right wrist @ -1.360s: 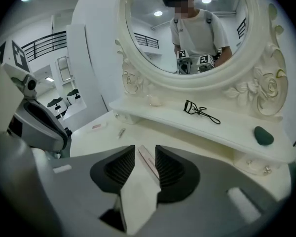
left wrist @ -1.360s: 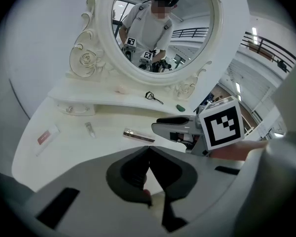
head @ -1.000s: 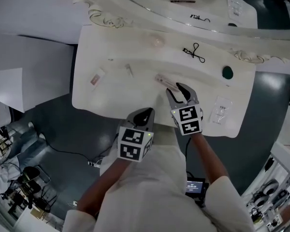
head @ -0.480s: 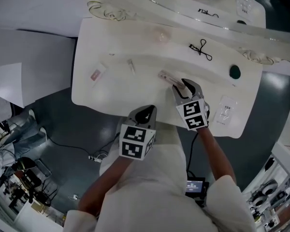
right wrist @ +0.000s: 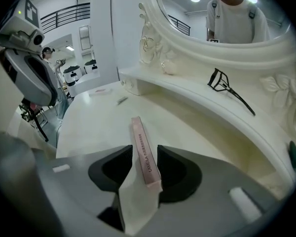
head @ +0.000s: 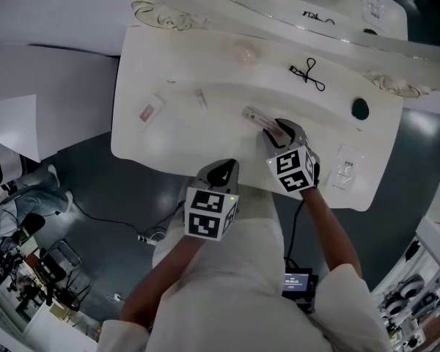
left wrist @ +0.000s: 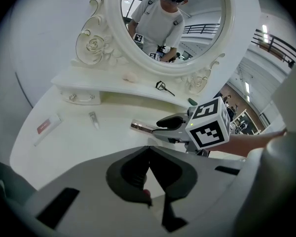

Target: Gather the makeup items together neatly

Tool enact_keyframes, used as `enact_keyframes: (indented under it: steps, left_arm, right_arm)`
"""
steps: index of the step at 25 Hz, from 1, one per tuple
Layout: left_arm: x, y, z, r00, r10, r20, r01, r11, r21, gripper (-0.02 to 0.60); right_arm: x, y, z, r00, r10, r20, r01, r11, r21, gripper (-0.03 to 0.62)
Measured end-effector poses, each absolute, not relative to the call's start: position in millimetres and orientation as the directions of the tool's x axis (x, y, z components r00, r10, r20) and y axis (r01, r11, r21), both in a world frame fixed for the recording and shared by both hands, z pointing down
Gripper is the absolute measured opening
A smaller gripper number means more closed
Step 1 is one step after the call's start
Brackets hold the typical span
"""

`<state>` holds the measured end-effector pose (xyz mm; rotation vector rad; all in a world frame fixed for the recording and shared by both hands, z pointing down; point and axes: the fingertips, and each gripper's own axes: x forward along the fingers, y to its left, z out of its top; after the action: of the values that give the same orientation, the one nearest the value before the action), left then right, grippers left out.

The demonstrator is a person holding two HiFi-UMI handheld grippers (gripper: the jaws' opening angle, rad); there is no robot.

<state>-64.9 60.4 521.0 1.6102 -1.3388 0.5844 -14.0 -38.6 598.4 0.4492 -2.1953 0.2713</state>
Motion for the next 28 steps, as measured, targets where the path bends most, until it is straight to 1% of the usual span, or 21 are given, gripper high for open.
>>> enact_keyframes:
  steps: [4, 11, 17, 20, 28]
  left_arm:
    - [-62.9, 60.5, 519.4, 0.29, -0.498, 0.817, -0.936, 0.029, 0.35, 0.009]
    - [-67.2, 64.0, 520.8, 0.277, -0.501, 0.82, -0.936, 0.051, 0.348, 0.009]
    - [-74.3, 66.3, 520.6, 0.265, -0.507, 0.82, -0.935, 0.073, 0.348, 0.009]
    - [-76.5, 67.4, 521.2, 0.266, -0.502, 0.823, -0.933, 0.082, 0.351, 0.009]
    - [-77.3, 67.0, 519.3, 0.267, -0.502, 0.823, -0.933, 0.078, 0.351, 0.009]
  right_arm:
    - [-15.0, -41.6, 598.5, -0.574, -0.231, 0.786, -0.379, 0.925, -0.005, 0.153]
    - [-23.7, -38.6, 604.9, -0.576, -0.179, 0.798, -0.294, 0.956, 0.002, 0.153]
    - [-24.0, -37.8, 614.1, -0.545, -0.162, 0.823, -0.259, 0.966, 0.019, 0.133]
    - [-25.4, -34.8, 616.2, -0.538, -0.158, 0.828, -0.231, 0.972, 0.036, 0.098]
    - [-26.1, -30.6, 614.5, -0.551, -0.132, 0.824, -0.223, 0.975, 0.007, 0.092]
